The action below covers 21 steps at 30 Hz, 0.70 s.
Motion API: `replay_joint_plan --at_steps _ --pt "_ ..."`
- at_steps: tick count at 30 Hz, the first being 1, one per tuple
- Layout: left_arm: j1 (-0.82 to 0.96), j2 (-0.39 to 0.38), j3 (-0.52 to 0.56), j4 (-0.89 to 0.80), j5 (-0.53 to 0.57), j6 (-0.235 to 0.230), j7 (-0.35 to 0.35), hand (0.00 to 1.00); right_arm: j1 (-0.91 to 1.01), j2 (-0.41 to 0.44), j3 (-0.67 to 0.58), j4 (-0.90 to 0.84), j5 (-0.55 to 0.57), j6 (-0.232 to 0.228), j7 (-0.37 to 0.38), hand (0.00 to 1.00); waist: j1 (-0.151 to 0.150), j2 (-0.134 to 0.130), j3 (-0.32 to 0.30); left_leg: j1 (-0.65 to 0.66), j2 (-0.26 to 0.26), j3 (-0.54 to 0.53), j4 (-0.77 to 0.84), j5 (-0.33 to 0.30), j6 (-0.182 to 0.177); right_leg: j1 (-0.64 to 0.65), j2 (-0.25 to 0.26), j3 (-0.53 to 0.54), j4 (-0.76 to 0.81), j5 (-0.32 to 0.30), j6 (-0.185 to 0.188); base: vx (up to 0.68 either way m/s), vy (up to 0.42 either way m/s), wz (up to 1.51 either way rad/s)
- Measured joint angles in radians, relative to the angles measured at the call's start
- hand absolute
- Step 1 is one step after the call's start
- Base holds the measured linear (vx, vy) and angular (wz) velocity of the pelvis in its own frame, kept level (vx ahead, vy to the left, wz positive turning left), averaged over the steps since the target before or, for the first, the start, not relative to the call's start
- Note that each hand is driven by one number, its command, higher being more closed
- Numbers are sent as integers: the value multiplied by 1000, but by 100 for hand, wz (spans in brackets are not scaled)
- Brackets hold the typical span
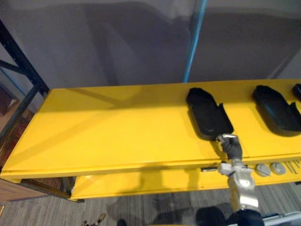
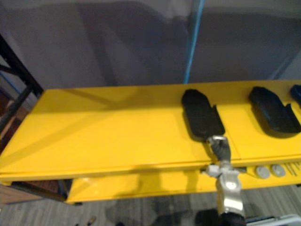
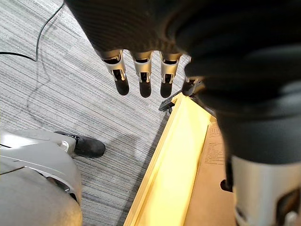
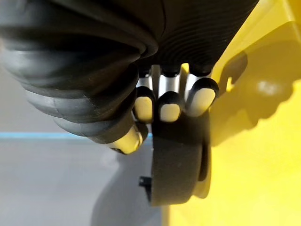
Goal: Walk over and take plastic housings, then place them on the shelf
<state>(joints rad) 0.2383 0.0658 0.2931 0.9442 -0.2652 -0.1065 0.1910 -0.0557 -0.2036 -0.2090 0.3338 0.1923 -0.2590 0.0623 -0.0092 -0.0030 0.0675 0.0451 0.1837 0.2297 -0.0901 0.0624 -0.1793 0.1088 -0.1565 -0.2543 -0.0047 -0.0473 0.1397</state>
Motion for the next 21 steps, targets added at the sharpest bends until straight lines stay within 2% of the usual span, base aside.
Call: replay_joint_plan --at_steps 11,21 --pt "0 1 -31 -3 0 0 -1 0 -51 0 0 39 -1 -3 -44 100 10 13 17 4 -1 -9 0 0 0 16 -1 -18 -1 -5 1 5 -1 3" --pt "0 1 -32 -3 0 0 -2 0 -85 -1 0 78 -1 -5 -71 100 20 12 20 4 -5 -30 0 0 0 33 -3 -44 -1 -13 6 2 -1 6"
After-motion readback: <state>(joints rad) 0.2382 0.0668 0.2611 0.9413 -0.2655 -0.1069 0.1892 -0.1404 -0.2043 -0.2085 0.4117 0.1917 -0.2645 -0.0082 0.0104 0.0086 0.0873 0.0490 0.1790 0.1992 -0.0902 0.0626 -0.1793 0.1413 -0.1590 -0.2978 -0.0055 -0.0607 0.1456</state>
